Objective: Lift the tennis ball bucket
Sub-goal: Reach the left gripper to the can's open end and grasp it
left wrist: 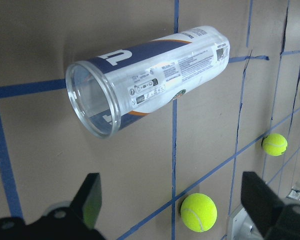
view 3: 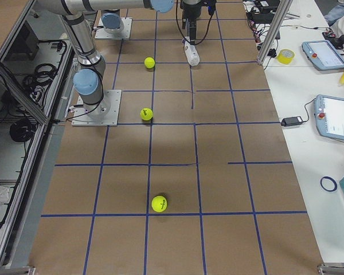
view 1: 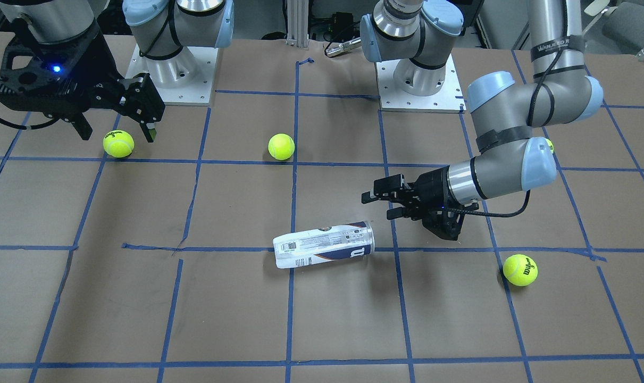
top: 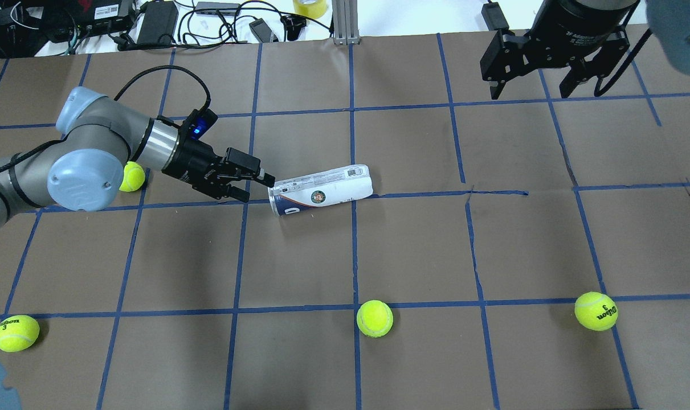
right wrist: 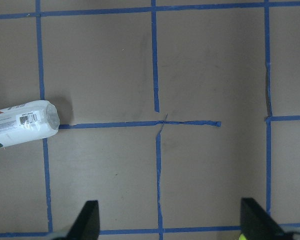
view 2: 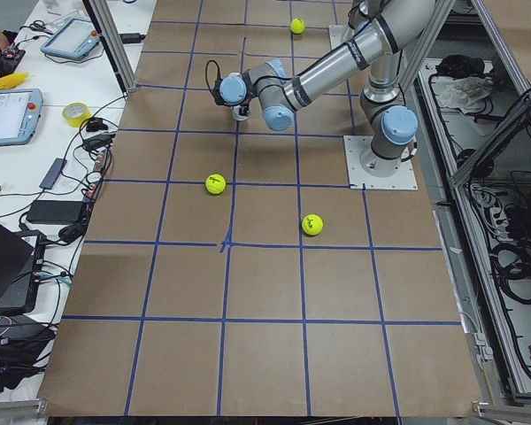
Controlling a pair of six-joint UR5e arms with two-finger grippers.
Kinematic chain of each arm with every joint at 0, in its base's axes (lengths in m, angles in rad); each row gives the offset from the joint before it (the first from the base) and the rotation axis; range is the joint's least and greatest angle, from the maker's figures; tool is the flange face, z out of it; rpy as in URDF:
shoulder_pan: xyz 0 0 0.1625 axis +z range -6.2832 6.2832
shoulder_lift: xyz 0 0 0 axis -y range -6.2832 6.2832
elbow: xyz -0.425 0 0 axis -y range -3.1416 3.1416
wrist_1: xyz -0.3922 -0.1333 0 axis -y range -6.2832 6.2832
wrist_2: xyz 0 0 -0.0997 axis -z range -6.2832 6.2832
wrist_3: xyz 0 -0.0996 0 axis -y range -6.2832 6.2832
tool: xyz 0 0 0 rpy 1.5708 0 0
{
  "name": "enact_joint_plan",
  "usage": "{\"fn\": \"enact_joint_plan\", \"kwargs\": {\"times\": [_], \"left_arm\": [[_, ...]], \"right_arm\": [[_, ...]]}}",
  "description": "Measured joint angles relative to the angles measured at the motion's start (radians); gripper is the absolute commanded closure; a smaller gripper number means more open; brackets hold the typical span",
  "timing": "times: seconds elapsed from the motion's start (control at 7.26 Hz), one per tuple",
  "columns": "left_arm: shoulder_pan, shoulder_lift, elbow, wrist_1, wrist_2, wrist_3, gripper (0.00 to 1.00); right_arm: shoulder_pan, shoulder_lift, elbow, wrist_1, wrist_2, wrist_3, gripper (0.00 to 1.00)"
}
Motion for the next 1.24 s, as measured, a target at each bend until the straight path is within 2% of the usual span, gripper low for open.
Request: {"fn": "enact_joint_plan", "kwargs": {"times": [0.55, 1.1, 1.24], "left_arm": [[-0.015, -0.098, 0.001, 0.077, -0.014, 0.000, 0.00], [-0.043, -0.120, 0.001, 0.109, -0.055, -0.002, 0.00], [-0.056, -0.123, 0.001, 0.124, -0.056, -0.006, 0.11]], "right_arm": [[0.001, -0.002, 0.001, -0.003, 0.020, -0.005, 0.00], [0.000, -0.003, 0.003, -0.002, 0.021, -0.016, 0.00], [-0.001, -0.003, 0.003, -0.002, 0.021, -0.020, 0.00]]}}
